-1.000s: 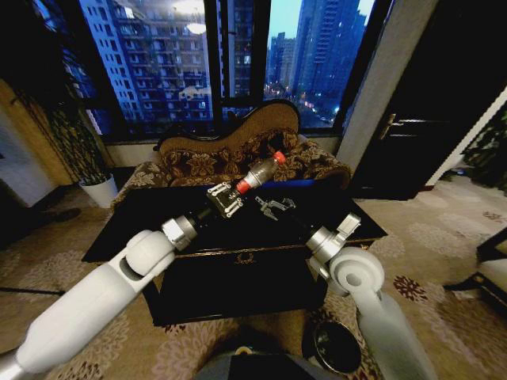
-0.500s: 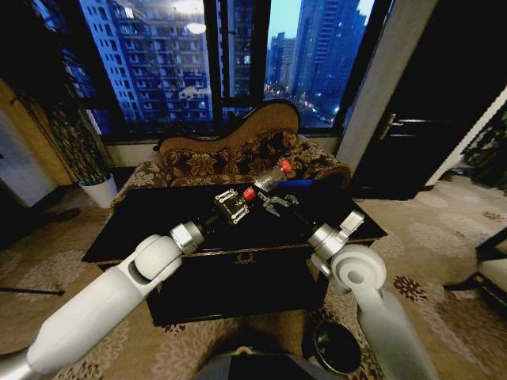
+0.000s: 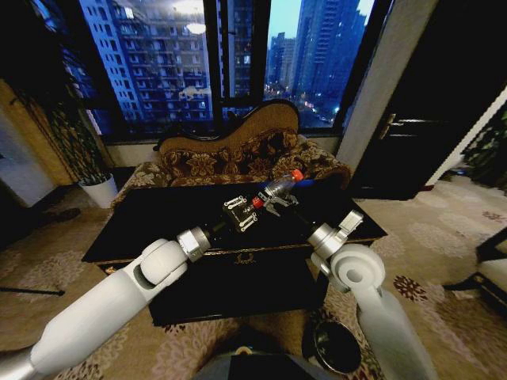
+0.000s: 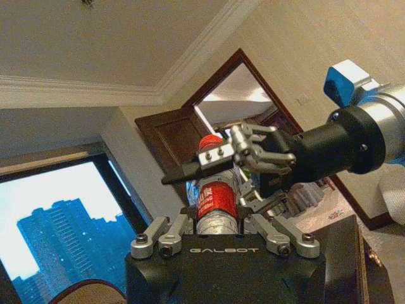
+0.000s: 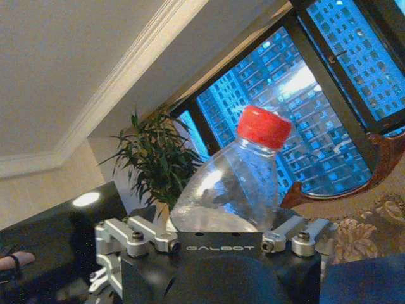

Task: Move to the front of the table and place the trash on the table into the trash bin.

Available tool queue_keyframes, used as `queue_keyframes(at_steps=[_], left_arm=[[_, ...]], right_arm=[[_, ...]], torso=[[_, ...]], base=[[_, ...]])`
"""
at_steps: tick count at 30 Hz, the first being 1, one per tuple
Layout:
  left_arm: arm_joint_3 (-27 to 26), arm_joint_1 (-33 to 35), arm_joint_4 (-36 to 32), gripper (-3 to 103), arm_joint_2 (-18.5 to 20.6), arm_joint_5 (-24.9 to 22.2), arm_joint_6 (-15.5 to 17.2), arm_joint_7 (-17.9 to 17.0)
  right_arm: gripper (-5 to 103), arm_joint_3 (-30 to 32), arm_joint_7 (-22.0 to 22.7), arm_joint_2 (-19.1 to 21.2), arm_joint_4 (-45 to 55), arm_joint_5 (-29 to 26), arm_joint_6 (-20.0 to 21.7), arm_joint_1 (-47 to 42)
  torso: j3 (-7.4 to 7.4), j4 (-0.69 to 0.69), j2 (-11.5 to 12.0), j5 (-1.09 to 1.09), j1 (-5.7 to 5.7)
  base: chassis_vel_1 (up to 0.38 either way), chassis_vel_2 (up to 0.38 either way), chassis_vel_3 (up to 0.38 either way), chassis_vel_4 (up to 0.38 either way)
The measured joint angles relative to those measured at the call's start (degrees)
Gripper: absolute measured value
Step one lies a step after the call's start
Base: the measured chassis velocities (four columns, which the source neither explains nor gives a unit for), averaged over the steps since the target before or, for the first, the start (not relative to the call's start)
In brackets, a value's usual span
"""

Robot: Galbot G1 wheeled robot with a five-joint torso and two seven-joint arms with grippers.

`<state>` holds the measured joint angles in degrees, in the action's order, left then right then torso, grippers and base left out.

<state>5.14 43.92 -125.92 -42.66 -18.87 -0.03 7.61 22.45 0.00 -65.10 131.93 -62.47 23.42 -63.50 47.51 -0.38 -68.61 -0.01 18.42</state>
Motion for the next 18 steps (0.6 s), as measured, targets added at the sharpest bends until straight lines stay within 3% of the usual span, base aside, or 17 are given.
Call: queue_keyframes(at_steps=[2, 5, 9, 14, 16, 18], left_arm=[[-0.2, 0.1, 0.0, 30, 0.0, 0.0, 0.0, 0.0], [-0.5, 0.3, 0.1, 29, 0.0, 0.0, 0.0, 0.0], [-0.6, 0.5, 0.1, 29, 0.0, 0.1, 0.0, -0.1], [-0.7, 0.7, 0.2, 29, 0.1, 0.1, 0.0, -0.1], [-0.7, 0.6, 0.3, 29, 0.1, 0.1, -0.2, -0.1], [-0.7, 0.6, 0.3, 29, 0.1, 0.1, -0.2, -0.1]], right_arm=[[93, 0.0, 0.0, 0.0, -0.1, 0.1, -0.1, 0.0], [78, -0.3, -0.1, -0.1, -0.2, 0.3, -0.4, -0.1], [66, -0.3, -0.1, -0.1, -0.3, 0.5, -0.4, -0.3], [59, -0.2, -0.1, -0.1, -0.4, 0.7, -0.6, -0.6], [51, -0.2, -0.1, -0.2, -0.5, 0.8, -0.6, -0.6], [51, -0.2, -0.1, -0.2, -0.5, 0.8, -0.7, -0.6]], torso=[[0.0, 0.0, 0.0, 0.0, 0.0], [0.0, 0.0, 0.0, 0.0, 0.0], [0.0, 0.0, 0.0, 0.0, 0.0], [0.0, 0.0, 0.0, 0.0, 0.0], [0.0, 0.0, 0.0, 0.0, 0.0], [0.0, 0.0, 0.0, 0.0, 0.0]], base=[[0.0, 0.0, 0.0, 0.0], [0.0, 0.0, 0.0, 0.0], [0.0, 0.0, 0.0, 0.0], [0.0, 0.0, 0.0, 0.0], [0.0, 0.0, 0.0, 0.0], [0.0, 0.0, 0.0, 0.0]])
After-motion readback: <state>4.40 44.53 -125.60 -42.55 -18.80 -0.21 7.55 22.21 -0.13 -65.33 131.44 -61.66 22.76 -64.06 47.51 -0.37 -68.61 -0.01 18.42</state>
